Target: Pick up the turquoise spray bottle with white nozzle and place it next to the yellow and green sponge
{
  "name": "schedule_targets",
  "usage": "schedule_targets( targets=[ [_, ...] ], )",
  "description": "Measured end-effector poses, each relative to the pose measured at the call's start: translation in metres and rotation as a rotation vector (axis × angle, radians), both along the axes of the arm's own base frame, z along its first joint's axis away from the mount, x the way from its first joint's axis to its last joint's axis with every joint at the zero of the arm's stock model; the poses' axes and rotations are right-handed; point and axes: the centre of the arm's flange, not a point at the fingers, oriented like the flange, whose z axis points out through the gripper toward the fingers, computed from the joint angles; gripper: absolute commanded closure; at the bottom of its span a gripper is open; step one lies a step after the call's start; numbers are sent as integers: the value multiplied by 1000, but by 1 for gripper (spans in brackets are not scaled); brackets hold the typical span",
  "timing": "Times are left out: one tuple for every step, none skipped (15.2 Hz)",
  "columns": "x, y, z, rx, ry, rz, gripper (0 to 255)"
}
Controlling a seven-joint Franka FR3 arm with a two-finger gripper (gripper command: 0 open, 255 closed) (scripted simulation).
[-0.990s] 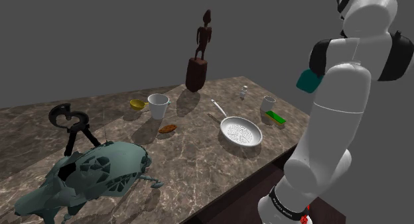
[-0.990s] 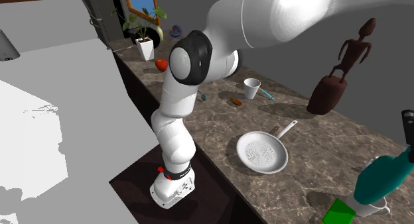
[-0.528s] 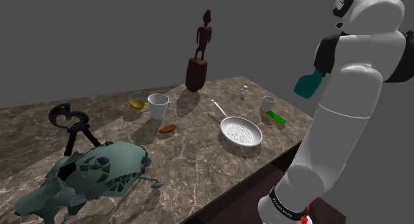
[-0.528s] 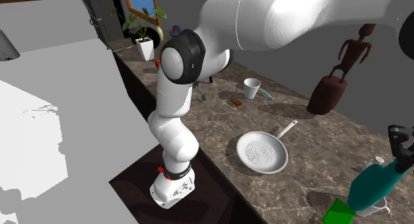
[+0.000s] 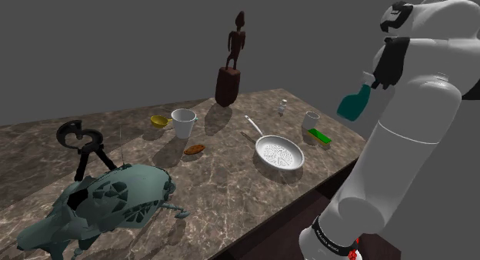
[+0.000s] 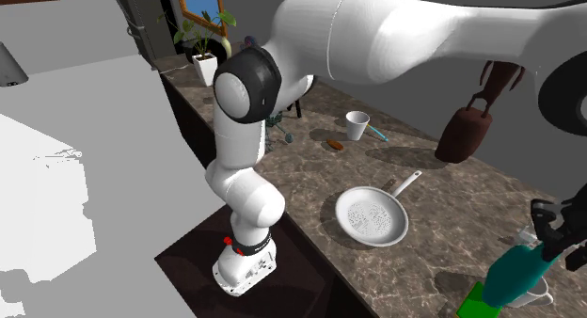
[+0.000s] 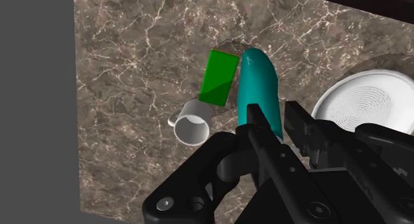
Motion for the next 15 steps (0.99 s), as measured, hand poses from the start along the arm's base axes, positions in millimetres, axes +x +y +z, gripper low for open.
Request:
schedule_targets(
  targets=[
    [1, 1, -6, 0, -1, 0, 255],
    [0, 1, -12, 0, -1, 1, 255],
    [1, 1, -16, 0, 0, 0, 255],
    [2, 2, -21, 1, -2, 2, 255],
    [2, 2, -27, 1, -1, 1, 255],
    [1, 1, -32, 0, 0, 0, 255],
    [2, 1, -38, 1, -2, 2, 255],
    [0, 2, -43, 1, -2, 2, 255],
    [0, 2, -48, 0, -1, 1, 255],
    [0, 2, -54, 0, 0, 1, 255],
    [1, 1, -58, 0, 1, 0, 255],
    [2, 1, -64, 0, 1, 1, 255],
    [2, 2, -68, 0, 0, 1, 255],
    [0, 0, -73, -1, 2, -1, 255],
    [0, -1, -79, 0, 1, -1, 255]
  ],
)
